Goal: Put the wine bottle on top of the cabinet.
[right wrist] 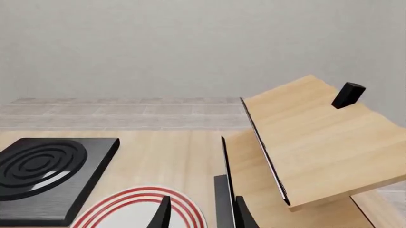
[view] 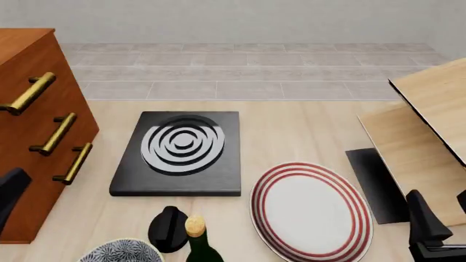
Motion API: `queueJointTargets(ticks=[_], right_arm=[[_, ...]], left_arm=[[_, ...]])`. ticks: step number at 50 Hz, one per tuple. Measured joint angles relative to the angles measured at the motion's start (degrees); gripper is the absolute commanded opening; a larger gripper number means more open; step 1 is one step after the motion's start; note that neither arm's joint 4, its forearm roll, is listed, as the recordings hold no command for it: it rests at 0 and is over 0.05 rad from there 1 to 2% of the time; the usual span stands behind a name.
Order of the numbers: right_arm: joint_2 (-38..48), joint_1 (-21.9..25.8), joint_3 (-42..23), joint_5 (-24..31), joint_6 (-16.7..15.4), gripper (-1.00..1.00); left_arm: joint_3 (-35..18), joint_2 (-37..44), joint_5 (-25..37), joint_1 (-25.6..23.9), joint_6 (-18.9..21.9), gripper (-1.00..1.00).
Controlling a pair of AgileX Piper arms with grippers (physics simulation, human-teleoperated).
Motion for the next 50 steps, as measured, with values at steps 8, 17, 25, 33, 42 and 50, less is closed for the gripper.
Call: queueJointTargets(ticks=[8,17,25,33,42,50], right_arm=[[0.0,0.0,0.0,-0.03,-0.04,1.0],[0.01,-0.01,0.0,-0.01,0.01,1.0],[-0.04,-0.01,-0.05,0.1,0.02,1.0],[-0.13,0.0,-0.1,0.2,-0.03,1.0],[-0.14,-0.02,-0.08,0.27,0.1,1.0],[-0.17,-0.02,-0.08,0.28,0.07,1.0]], left_arm=[[-1.09,2.35,1.43,-4.9,0.06,1.0],[-2.02,5.17,1.93,-10.38,0.13,1.0],[-3.27,7.04,2.22,-14.48,-0.34,1.0],[-3.79,8.53,2.07,-18.29,-0.66,1.0],[-5.05,10.52,2.1,-21.79,-0.82,1.0],[-5.28,12.2,1.52,-25.14,-1.08,1.0]])
